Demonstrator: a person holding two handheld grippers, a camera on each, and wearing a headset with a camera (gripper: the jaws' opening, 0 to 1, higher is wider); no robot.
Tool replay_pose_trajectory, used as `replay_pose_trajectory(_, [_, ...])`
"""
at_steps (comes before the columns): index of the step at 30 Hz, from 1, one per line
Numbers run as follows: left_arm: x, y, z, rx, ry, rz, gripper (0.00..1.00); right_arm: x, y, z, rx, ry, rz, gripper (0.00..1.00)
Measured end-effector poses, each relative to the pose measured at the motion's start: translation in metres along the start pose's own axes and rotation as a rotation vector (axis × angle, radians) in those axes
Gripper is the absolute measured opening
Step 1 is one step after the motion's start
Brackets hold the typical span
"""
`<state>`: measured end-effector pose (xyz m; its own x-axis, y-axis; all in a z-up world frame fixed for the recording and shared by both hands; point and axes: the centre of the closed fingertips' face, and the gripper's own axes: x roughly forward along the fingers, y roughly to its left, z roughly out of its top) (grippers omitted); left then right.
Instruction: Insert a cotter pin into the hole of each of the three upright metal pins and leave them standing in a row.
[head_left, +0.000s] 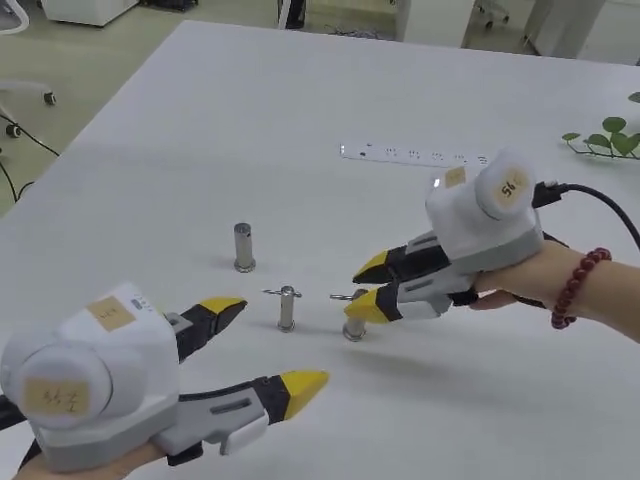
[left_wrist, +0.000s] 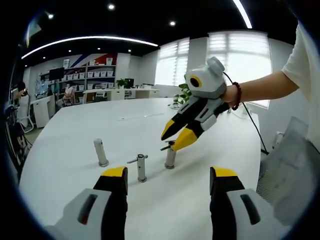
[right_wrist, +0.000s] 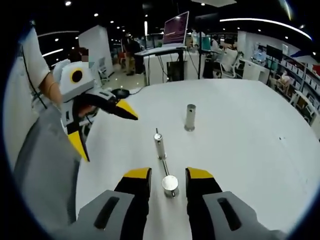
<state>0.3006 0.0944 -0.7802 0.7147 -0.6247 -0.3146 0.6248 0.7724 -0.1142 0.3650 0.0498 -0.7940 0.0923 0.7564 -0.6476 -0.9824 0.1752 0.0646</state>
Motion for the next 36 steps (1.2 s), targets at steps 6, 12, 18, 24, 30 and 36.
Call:
replay_pose_trajectory(6, [-0.003,0.0,0.001,-0.011,-0.001,0.004,0.73,0.008,-0.003,0.016,0.028,-0.042,-0.025,0.35])
replay_pose_trajectory(12, [-0.008,0.004,0.002,-0.019,-0.003,0.015,0.79,0.022,-0.015,0.036,0.058,-0.091,-0.061,0.35])
replay_pose_trajectory(18, [-0.012,0.006,0.0,-0.021,0.007,0.022,0.85,0.036,-0.023,0.051,0.073,-0.122,-0.089,0.35])
replay_pose_trajectory(24, [-0.015,0.009,0.001,-0.014,0.006,0.037,0.9,0.052,-0.031,0.058,0.082,-0.132,-0.115,0.35])
replay_pose_trajectory(30, [-0.016,0.014,-0.001,-0.001,0.022,0.056,0.92,0.07,-0.037,0.067,0.067,-0.136,-0.138,0.34])
replay_pose_trajectory(36, [-0.017,0.015,0.0,0.023,0.022,0.059,0.96,0.085,-0.047,0.076,0.079,-0.155,-0.165,0.33])
